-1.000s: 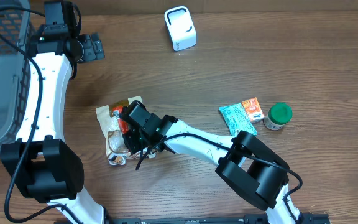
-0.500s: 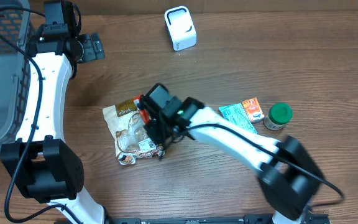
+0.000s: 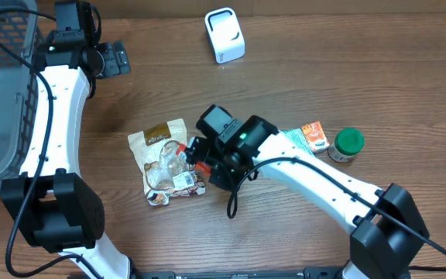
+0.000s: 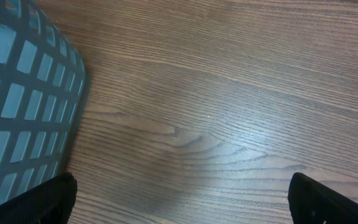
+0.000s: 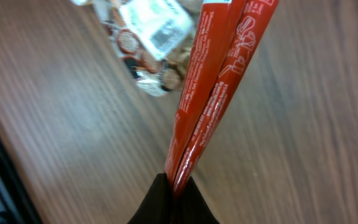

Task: Scan the item barcode

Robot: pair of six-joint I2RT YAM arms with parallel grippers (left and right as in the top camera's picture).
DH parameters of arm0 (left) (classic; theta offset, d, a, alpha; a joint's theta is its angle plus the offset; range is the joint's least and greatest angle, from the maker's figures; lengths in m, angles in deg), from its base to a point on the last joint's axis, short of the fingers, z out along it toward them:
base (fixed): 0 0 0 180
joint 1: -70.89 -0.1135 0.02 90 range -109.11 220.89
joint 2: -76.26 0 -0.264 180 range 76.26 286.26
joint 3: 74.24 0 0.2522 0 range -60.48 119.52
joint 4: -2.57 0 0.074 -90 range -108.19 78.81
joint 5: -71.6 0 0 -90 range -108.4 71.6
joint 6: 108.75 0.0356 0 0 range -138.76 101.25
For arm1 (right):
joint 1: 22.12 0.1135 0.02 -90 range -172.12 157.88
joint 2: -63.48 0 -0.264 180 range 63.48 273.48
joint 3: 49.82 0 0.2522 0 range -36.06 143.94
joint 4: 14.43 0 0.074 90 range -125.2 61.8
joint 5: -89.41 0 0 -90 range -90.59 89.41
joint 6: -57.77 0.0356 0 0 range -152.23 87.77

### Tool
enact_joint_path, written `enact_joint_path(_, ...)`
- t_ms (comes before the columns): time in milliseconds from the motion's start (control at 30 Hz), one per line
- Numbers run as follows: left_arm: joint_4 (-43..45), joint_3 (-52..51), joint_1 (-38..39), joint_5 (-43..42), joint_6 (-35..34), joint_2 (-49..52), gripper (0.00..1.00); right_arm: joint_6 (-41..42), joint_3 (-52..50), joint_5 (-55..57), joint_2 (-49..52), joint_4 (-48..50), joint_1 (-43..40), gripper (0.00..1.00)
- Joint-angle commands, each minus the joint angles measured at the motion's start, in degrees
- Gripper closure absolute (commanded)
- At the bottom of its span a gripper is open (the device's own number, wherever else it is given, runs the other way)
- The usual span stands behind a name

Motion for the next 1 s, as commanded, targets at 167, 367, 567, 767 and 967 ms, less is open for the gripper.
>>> enact_joint_path(167, 0.0, 1.1, -0.2, 0.3, 0.7, -0.4, 0.0, -2.9, -0.4, 0.2, -0.3, -1.0, -3.4, 0.96)
enact_joint_path(367, 0.0, 1.1, -0.2, 0.3, 0.7, -0.4, 0.0, -6.3, -0.4, 0.0, -0.3, -1.0, -5.2, 0.96)
enact_joint_path(567, 0.0, 1.1, -0.2, 0.3, 0.7, -0.4, 0.0, -7.2, -0.4, 0.0, -0.3, -1.2, -5.9, 0.96)
enact_joint_path(767, 0.0, 1.1, -0.2, 0.3, 0.6, -0.4, 0.0, -7.2, -0.4, 0.0, -0.3, -1.6, -5.9, 0.96)
enact_joint_path(967, 0.0, 1.1, -0.2, 0.3, 0.7, -0.4, 0.0, -7.5, -0.4, 0.0, -0.3, -1.4, -5.9, 0.96)
